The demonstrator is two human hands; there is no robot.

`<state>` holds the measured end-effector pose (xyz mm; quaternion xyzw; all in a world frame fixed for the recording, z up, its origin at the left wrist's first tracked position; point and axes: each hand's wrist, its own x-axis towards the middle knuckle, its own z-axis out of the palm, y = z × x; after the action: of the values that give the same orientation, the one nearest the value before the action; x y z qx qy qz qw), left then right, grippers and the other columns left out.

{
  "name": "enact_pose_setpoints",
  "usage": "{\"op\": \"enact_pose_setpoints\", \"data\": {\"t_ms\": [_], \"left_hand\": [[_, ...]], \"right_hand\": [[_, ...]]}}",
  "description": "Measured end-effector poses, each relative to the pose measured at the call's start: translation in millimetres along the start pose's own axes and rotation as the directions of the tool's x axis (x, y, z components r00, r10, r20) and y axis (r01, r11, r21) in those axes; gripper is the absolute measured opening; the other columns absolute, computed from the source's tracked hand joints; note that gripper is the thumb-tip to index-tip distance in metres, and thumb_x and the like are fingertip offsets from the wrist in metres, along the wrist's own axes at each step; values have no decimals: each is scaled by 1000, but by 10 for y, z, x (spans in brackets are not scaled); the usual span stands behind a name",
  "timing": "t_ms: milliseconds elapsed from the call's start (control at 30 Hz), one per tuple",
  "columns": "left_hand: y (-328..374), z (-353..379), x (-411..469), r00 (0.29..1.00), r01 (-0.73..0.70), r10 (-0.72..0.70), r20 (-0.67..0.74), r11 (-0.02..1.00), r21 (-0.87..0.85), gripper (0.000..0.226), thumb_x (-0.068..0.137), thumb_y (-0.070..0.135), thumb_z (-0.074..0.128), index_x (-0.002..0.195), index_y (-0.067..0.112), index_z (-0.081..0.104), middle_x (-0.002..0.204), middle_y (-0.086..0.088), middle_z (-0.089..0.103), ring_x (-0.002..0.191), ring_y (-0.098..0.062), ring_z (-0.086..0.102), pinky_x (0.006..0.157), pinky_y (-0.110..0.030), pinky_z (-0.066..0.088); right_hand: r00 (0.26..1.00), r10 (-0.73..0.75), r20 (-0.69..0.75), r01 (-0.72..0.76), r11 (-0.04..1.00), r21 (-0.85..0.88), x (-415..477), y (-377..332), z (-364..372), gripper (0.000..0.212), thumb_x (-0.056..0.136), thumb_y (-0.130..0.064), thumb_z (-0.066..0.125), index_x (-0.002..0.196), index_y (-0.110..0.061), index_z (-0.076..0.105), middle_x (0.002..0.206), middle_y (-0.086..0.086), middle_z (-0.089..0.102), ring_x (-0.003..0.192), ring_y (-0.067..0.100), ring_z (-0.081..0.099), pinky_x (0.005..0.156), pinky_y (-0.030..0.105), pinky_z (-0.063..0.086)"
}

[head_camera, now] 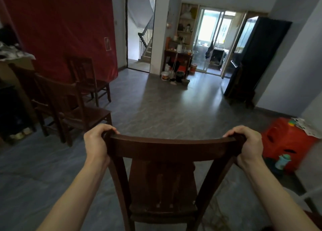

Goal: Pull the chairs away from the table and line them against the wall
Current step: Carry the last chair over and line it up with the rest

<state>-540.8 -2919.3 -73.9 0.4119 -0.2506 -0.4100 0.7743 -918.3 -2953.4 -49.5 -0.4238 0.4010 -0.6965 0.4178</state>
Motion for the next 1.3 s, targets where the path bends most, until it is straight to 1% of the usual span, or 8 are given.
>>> {"op": "enact_pose_setpoints", "data": {"t_ms": [167, 300, 400, 633, 733, 867, 1067, 1300], "left_hand": [[-300, 458, 1786, 998, -34, 34, -49, 999, 2, 29, 73, 4, 55, 48, 10, 66, 52, -8, 61, 56, -22, 58, 61, -30, 48], [-415, 807, 3120, 999, -31, 30, -22, 999, -10, 24, 73, 6, 57, 51, 6, 67, 54, -10, 61, 53, -21, 59, 55, -25, 50], [-571, 1005, 4158, 999, -28, 27, -47, 999, -18, 23, 71, 8, 58, 49, 9, 66, 55, -11, 61, 55, -23, 57, 60, -31, 48], [-1252, 1453, 6578, 994, 0, -5, -107, 999, -42, 23, 71, 8, 57, 49, 10, 64, 54, -9, 60, 50, -21, 60, 52, -24, 52], [-1475, 1555, 7554, 990, 24, -28, -135, 999, -37, 22, 71, 9, 57, 50, 11, 63, 57, -10, 60, 55, -23, 59, 58, -28, 51], [-1677, 1620, 8720, 992, 12, -17, -127, 999, -37, 19, 70, 11, 57, 52, 9, 63, 59, -12, 60, 56, -24, 59, 58, -28, 52], [-2097, 1516, 10739, 995, 61, -65, -74, 997, -49, 25, 71, 9, 55, 48, 12, 63, 55, -9, 60, 55, -23, 57, 61, -31, 49], [-2517, 1208, 12848, 989, 149, -149, -11, 988, -28, 15, 64, 15, 60, 54, 5, 64, 58, -13, 59, 60, -30, 53, 64, -36, 46]], "right_hand": [[999, 15, 35, -15, 1000, -23, 1573, 664, 936, 14, 59, -21, 63, 49, -13, 66, 53, 9, 59, 55, 27, 60, 63, 29, 51], [999, -1, 37, 0, 999, 45, 2699, 1076, 1604, 25, 68, -11, 53, 48, -14, 67, 51, 6, 60, 53, 25, 60, 61, 27, 52], [998, -23, 65, 19, 998, 53, 3575, 1484, 2154, 28, 68, -9, 51, 47, -15, 67, 49, 4, 60, 51, 23, 61, 59, 25, 51], [996, -23, 83, 22, 1000, 19, 5717, 2811, 3251, 26, 68, -10, 52, 48, -13, 69, 50, 3, 63, 53, 23, 61, 68, 39, 49], [996, -34, 79, 35, 999, -16, 6459, 3267, 3762, 26, 66, -9, 50, 48, -14, 69, 49, 3, 63, 53, 22, 60, 62, 33, 48], [995, -59, 84, 61, 998, -29, 7287, 3724, 4442, 27, 63, -6, 48, 48, -14, 69, 47, 3, 62, 48, 18, 61, 52, 22, 49], [998, -59, 32, 61, 996, -70, 8450, 4611, 5563, 18, 61, -16, 57, 49, -14, 70, 48, 5, 63, 49, 21, 62, 54, 24, 51], [997, -66, -46, 59, 988, -140, 9305, 5654, 6796, 18, 61, -24, 59, 50, -15, 70, 50, 1, 63, 51, 19, 62, 55, 24, 49]]}}
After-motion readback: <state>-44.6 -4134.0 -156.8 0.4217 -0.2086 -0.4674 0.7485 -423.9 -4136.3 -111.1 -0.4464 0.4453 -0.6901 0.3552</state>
